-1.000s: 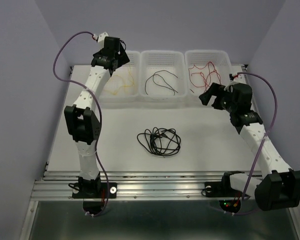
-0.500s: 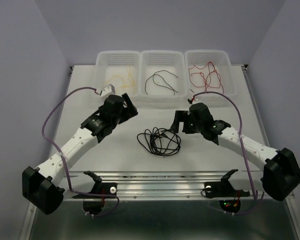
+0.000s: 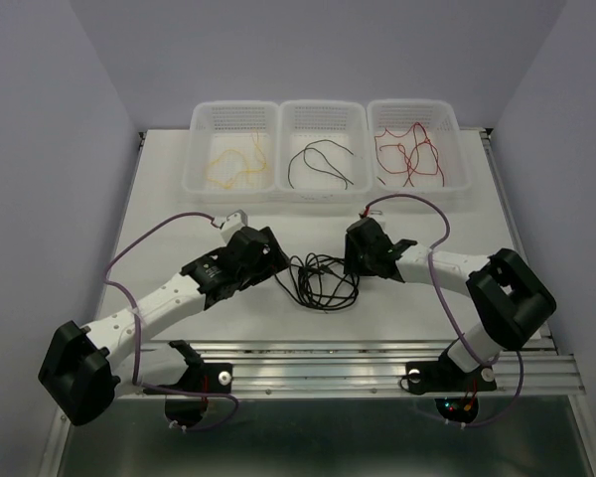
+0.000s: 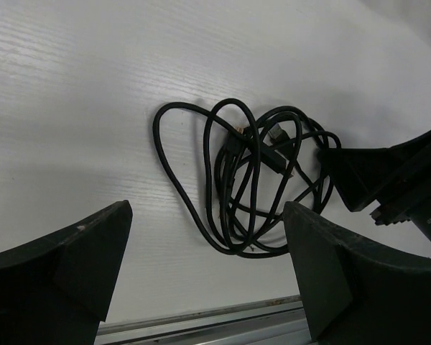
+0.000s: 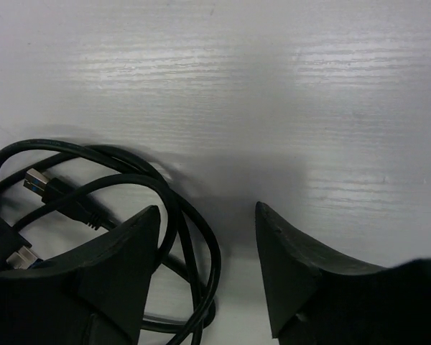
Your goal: Untangle the cables
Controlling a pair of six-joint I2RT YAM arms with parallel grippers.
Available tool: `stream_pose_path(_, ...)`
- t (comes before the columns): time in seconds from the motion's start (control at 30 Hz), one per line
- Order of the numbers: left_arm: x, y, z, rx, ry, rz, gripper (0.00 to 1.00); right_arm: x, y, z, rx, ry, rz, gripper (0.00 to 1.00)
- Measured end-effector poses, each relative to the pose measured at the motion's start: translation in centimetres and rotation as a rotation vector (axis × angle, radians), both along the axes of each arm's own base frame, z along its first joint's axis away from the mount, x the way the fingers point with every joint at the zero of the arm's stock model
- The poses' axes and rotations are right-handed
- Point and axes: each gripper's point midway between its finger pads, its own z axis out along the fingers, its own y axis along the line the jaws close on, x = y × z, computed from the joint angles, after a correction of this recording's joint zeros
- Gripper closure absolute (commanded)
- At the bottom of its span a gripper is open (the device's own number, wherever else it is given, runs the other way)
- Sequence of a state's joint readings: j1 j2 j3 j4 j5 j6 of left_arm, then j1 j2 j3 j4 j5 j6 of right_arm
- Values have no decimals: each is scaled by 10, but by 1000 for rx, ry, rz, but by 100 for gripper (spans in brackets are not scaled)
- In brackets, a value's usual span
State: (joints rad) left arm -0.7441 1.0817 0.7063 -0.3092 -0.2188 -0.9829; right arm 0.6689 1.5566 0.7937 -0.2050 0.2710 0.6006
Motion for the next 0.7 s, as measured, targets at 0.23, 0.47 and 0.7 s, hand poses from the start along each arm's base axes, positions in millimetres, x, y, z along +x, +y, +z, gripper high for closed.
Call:
stream_pose_path(0.23, 3, -6, -5, -4, 5, 5, 1, 1, 5, -3, -11, -11, -3, 99)
stream_pose_path(0.47, 3, -11, -7, -8, 7, -8, 1, 6, 15, 20, -51, -90, 63, 99)
stream_pose_path(0.7, 0, -22, -1, -37, -11, -40, 1, 6, 37, 103, -12, -304, 189, 99)
